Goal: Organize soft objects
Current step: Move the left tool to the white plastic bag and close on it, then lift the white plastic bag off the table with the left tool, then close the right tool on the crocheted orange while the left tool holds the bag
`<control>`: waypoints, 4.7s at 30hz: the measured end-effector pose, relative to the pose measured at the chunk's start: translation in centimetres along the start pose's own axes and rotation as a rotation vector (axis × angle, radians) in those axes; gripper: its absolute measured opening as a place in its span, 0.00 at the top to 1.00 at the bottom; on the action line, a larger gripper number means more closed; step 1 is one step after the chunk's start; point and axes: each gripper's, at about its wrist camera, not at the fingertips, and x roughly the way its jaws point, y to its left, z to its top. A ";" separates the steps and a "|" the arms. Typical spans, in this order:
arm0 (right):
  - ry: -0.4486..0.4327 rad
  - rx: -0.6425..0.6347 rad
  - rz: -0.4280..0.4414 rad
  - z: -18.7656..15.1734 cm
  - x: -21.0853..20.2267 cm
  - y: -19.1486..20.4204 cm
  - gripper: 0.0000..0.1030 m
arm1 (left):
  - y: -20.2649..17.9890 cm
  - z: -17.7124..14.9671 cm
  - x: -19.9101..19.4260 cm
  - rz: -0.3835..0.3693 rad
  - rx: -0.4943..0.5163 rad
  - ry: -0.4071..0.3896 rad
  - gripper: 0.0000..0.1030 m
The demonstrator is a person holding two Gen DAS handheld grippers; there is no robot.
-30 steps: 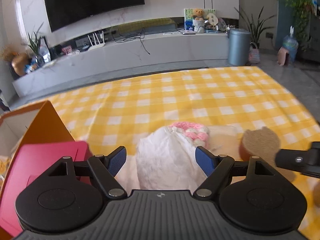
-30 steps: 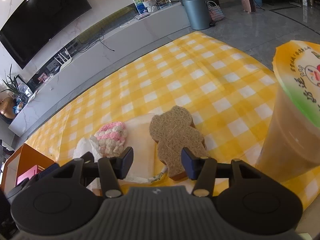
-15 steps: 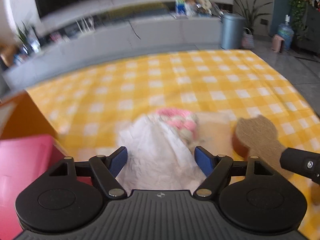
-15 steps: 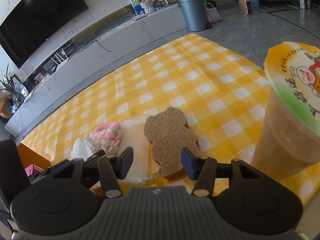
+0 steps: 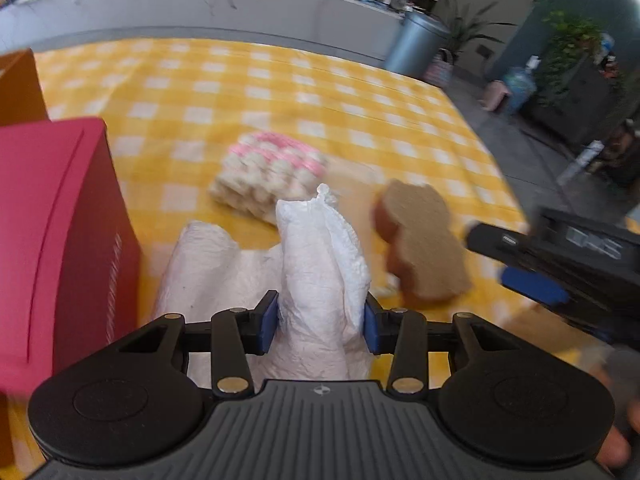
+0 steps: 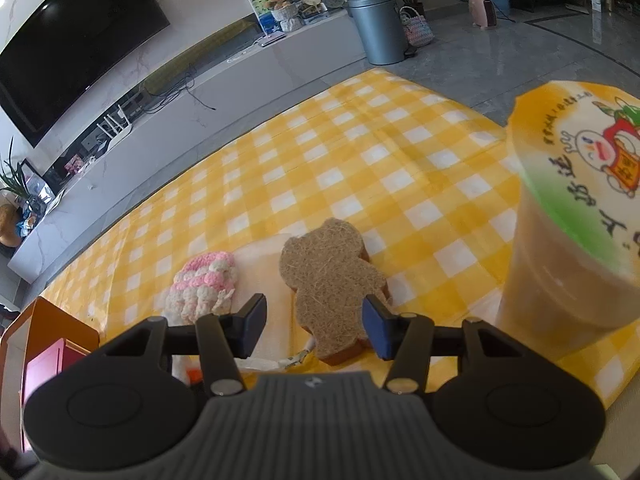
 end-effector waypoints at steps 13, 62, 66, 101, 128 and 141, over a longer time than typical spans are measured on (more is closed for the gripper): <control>0.005 0.029 -0.013 0.1 -0.1 -0.7 0.48 | 0.2 -2.9 -2.7 0.051 0.111 -0.020 0.54; 0.077 -0.128 -0.003 -0.7 0.0 1.3 0.48 | -2.8 -5.5 4.7 0.462 0.617 -0.085 0.14; 0.117 -0.109 -0.005 -0.9 0.5 0.8 0.48 | -2.5 -5.0 4.3 0.446 0.576 -0.082 0.17; 0.154 -0.146 0.040 -3.3 -0.7 4.0 0.42 | 3.3 -0.3 -15.0 0.090 0.160 -0.318 0.89; 0.188 -0.157 -0.140 -4.1 2.8 0.4 0.59 | -1.6 -1.4 -4.1 -0.002 0.154 -0.079 0.86; 0.180 -0.157 -0.122 -4.0 2.4 0.2 0.59 | -4.3 -3.0 2.9 0.131 0.233 0.049 0.13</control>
